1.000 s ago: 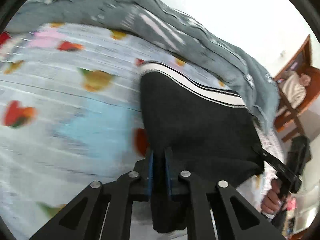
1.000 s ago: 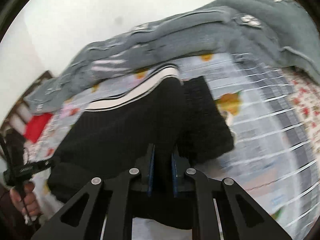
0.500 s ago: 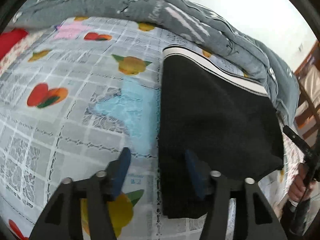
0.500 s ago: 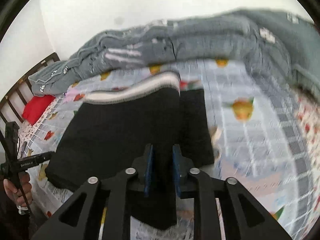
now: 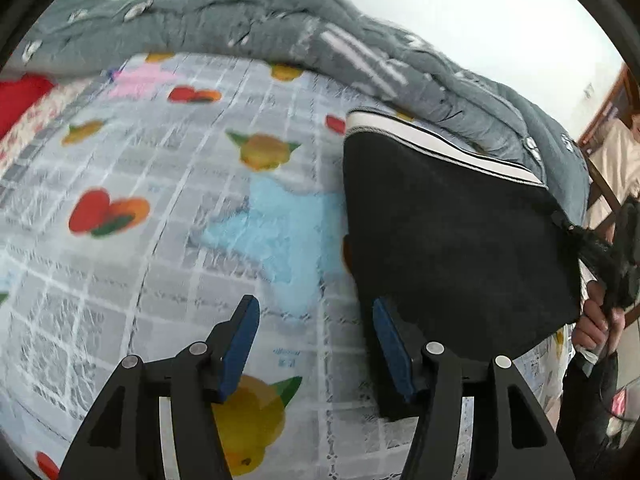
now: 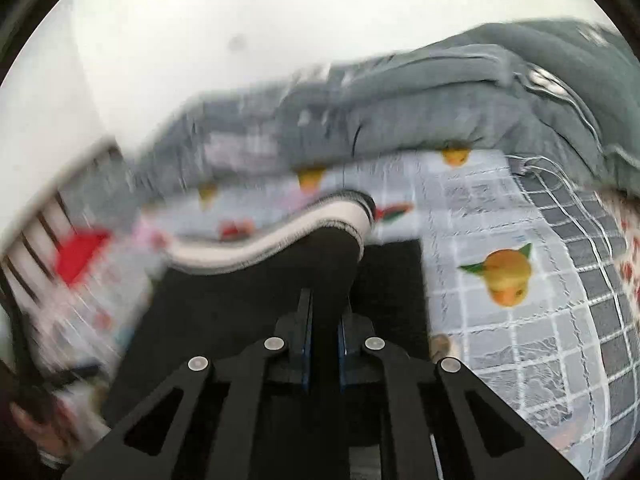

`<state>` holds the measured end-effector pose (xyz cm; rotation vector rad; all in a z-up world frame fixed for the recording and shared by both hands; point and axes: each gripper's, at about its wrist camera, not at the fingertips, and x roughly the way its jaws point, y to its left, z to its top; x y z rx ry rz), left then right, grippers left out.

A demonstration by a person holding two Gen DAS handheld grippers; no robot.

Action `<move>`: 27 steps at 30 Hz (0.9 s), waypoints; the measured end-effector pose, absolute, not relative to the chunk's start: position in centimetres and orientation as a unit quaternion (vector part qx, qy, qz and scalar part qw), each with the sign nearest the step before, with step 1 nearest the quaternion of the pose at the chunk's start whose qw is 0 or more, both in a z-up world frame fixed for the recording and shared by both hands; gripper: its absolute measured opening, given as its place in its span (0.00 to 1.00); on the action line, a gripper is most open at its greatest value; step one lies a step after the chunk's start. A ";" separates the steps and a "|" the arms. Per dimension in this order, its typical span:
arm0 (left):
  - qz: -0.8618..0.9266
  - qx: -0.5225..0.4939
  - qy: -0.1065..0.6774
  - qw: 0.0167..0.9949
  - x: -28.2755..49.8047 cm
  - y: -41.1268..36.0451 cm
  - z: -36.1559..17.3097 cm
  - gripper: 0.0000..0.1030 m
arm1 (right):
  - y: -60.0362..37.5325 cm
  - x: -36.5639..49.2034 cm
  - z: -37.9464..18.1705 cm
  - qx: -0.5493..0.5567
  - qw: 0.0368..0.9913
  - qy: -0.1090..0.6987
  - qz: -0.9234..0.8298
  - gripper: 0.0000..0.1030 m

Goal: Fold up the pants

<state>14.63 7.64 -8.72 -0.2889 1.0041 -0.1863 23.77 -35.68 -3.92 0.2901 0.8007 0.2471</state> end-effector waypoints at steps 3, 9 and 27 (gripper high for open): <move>-0.102 -0.132 0.469 0.867 15.8 6.7 -8.0 0.56 | -36.1 24.9 -7.2 0.078 0.890 0.443 0.074 0.11; -0.121 -0.095 0.454 0.877 19.7 3.4 -6.1 0.56 | -36.8 24.1 -4.3 0.039 0.904 0.422 0.056 0.22; -0.116 -0.005 0.461 0.880 33.3 -6.4 -11.5 0.64 | -32.7 33.7 -10.0 0.025 0.892 0.444 0.074 0.23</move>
